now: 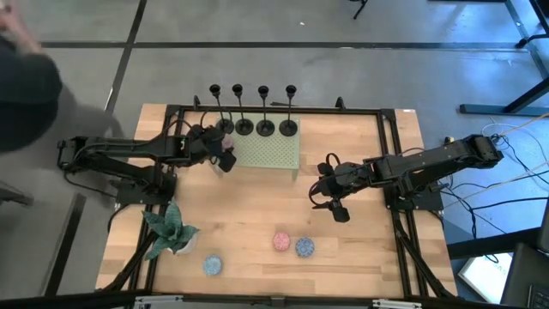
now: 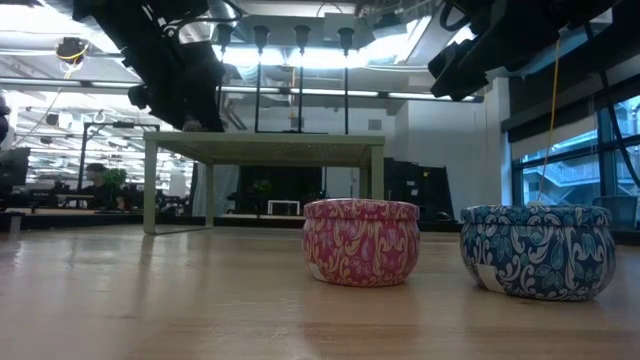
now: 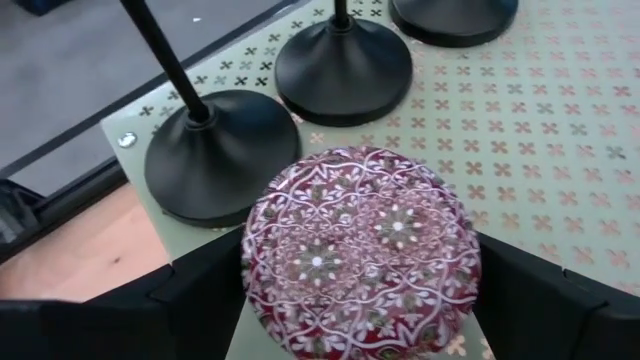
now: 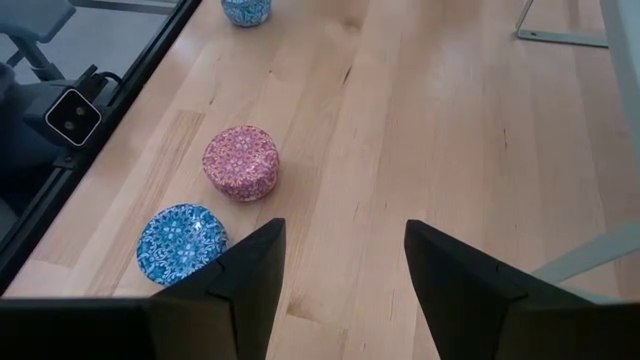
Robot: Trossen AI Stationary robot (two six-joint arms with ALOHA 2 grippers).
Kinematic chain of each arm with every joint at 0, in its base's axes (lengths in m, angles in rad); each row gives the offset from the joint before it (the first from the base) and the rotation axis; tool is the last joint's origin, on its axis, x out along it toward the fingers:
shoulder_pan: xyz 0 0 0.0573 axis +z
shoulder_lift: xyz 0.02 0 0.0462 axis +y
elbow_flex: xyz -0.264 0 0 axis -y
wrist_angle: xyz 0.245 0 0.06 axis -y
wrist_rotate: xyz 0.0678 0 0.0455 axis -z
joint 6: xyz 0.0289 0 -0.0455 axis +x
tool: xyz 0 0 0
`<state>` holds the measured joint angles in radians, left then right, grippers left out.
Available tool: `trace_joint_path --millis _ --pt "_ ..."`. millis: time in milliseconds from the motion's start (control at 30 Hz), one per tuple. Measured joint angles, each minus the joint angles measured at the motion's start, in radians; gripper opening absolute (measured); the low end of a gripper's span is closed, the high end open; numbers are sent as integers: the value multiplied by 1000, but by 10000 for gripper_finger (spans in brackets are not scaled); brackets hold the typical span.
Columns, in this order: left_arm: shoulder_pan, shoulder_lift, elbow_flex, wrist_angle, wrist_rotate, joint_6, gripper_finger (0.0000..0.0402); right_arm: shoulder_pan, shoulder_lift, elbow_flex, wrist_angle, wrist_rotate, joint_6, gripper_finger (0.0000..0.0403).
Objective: Pick & Place candle stick holders
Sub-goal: Put the red scented candle on the shelf, then align the light blue scented candle with the red scented candle on the shelf
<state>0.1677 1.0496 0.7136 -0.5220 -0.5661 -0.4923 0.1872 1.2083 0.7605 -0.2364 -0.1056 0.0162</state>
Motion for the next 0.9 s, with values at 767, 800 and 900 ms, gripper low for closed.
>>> trace_joint_path --millis 767,800,900 --pt "-13 -153 0 45 57 88 334 0 0 0 0 0 3 211" --pt "-19 -170 1 53 81 96 334 0 0 0 0 0 3 211" --pt "-42 -214 1 67 161 98 334 0 0 0 0 0 2 211"
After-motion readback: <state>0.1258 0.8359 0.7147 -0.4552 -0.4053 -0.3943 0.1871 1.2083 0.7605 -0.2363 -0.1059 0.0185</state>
